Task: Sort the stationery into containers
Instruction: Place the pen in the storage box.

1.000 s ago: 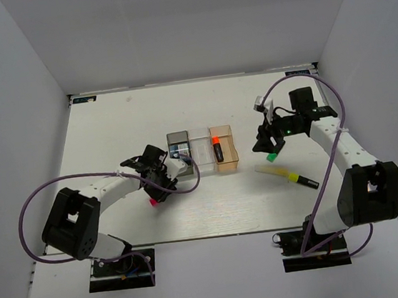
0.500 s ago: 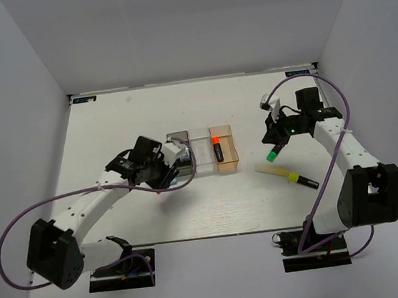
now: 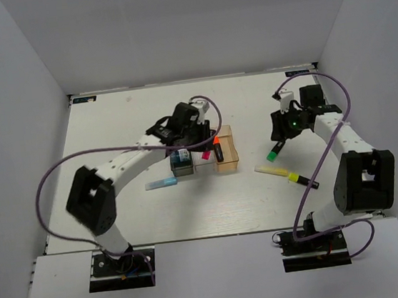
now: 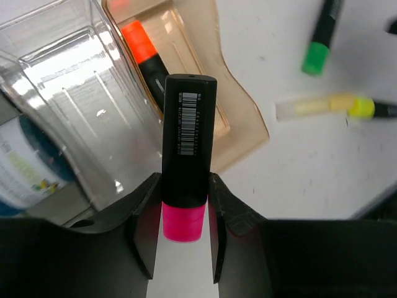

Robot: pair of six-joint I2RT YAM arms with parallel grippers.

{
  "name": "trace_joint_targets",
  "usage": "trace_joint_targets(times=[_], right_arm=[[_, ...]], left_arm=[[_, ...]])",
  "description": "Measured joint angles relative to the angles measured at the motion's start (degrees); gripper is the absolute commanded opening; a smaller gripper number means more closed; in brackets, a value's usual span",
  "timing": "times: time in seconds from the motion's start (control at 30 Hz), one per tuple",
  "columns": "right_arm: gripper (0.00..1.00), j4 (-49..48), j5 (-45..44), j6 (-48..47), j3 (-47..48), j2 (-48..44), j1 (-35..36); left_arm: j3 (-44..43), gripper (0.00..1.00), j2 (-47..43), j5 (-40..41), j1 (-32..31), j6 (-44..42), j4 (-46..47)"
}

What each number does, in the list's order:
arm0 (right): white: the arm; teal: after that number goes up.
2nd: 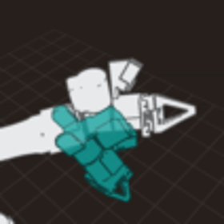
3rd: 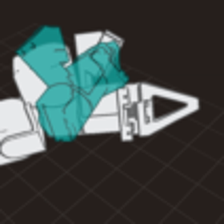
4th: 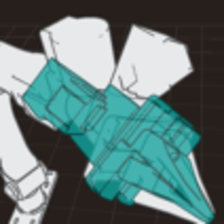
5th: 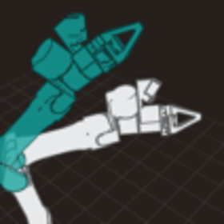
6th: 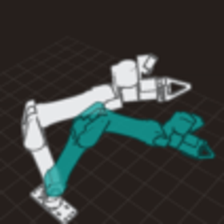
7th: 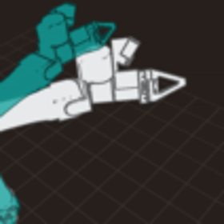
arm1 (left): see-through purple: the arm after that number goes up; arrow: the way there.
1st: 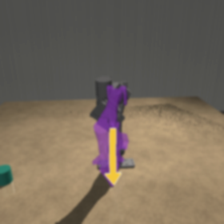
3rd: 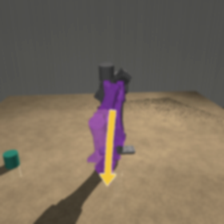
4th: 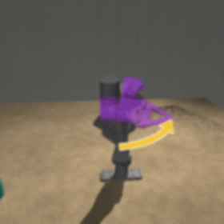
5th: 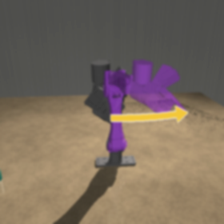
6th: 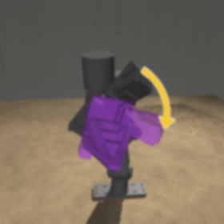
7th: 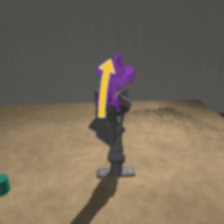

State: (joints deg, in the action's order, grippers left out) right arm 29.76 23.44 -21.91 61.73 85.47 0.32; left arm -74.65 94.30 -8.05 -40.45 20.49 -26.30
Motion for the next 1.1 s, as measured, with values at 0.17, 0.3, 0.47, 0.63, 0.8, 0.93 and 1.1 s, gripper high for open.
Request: trace_joint_targets(times=[0.17,0.3,0.47,0.63,0.8,0.93,1.1], right_arm=[[0.26,0.11,-0.61,7.85,0.33,0.96,-2.78],[0.31,0.13,0.5,10.91,0.37,0.96,-3.87],[0.91,0.28,2.1,13.16,0.37,0.96,-5.14],[0.91,0.26,3.8,12.52,0.37,0.96,-6.56],[0.41,0.22,7.28,12.13,0.37,0.96,-8.24],[0.31,0.26,8.52,13.97,0.44,1.31,-9.44],[0.44,2.12,8.96,16.17,3.02,4.9,-9.73]], left_arm=[[-11.5,0.0,14.99,9.25,-4.17,11.06,-1.07],[-21.97,0.0,21.77,13.79,-7.15,15.13,-3.15],[-26.82,0.0,23.61,18.47,-7.65,18.82,-5.2],[-26.67,0.0,23.89,21.4,-6.82,20.9,-7.15],[-27.56,0.03,26.21,22.45,-6.67,21.64,-8.66],[-27.63,0.18,28.04,22.47,-6.67,22.38,-10.38],[-27.63,0.52,28.89,22.49,-6.64,23.12,-11.43]])
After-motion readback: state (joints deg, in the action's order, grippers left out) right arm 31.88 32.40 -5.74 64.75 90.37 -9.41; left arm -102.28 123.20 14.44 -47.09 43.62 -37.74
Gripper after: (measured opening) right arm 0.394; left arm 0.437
